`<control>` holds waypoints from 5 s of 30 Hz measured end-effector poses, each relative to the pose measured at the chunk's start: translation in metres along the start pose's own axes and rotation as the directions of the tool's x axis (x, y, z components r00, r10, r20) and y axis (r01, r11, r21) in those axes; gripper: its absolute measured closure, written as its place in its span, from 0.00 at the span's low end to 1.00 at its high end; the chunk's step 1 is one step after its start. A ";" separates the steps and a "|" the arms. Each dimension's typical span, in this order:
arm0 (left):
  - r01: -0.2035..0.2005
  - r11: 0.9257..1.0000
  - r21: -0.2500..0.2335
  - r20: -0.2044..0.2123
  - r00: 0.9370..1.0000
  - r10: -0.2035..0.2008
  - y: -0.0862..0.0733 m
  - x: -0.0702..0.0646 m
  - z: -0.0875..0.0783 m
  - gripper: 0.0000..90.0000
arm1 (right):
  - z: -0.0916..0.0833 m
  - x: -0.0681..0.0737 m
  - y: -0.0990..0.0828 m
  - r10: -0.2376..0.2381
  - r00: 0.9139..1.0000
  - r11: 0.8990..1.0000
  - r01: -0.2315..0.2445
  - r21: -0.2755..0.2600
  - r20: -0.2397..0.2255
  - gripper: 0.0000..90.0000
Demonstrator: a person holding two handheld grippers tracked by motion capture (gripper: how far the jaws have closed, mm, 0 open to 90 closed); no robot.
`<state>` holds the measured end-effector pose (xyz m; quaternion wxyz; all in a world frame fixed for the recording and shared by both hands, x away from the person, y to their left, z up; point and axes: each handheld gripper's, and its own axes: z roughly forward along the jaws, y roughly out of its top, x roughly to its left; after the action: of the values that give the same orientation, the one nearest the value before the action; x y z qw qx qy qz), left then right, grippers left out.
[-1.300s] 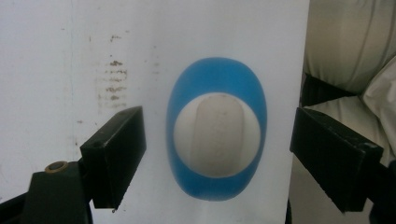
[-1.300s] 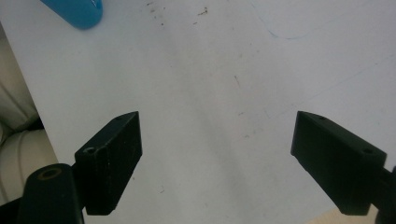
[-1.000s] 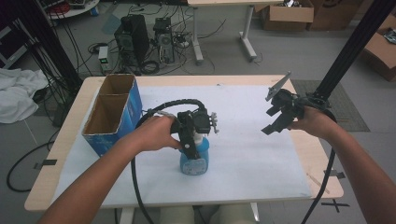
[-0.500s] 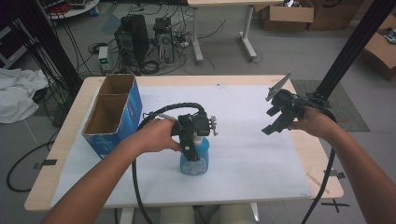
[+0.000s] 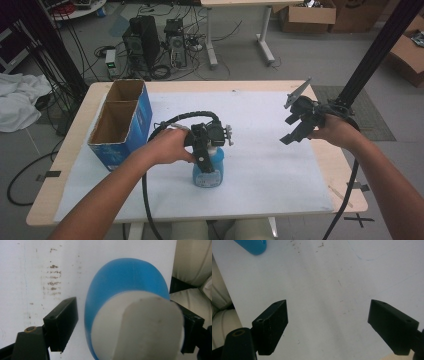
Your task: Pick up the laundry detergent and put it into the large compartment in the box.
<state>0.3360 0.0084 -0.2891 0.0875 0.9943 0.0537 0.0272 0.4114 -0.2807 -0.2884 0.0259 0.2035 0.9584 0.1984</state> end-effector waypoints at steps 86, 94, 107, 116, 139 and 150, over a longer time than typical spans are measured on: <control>0.574 0.807 -0.138 -0.190 0.784 -0.591 -0.016 0.039 -0.200 0.42 | 0.002 0.004 0.003 -0.020 1.000 1.000 0.020 -0.002 -0.003 0.18; 0.728 0.654 -0.206 -0.225 0.616 -0.755 -0.048 0.057 -0.229 0.42 | 0.006 0.003 0.002 -0.023 1.000 1.000 0.023 -0.008 -0.007 0.18; 0.887 0.396 -0.237 -0.260 0.335 -0.906 -0.109 0.080 -0.239 0.42 | 0.009 0.003 0.004 -0.035 0.999 0.999 0.035 -0.013 -0.011 0.18; 0.922 0.237 -0.306 -0.248 0.163 -0.955 -0.143 0.086 -0.240 0.42 | 0.007 0.001 0.000 -0.023 1.000 1.000 0.023 -0.012 -0.007 0.18; 0.950 0.160 -0.267 -0.254 0.091 -0.963 -0.193 0.097 -0.161 0.42 | 0.011 -0.001 -0.001 -0.022 1.000 1.000 0.022 0.004 -0.006 0.19; 0.953 0.187 -0.237 -0.278 0.118 -0.953 -0.202 0.101 -0.109 0.42 | 0.013 -0.003 -0.002 -0.012 1.000 1.000 0.012 0.013 -0.008 0.18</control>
<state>0.4087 0.2361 -0.2135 0.0727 0.7041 0.6904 0.1495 0.4150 -0.2792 -0.3011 0.0222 0.1972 0.9610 0.1928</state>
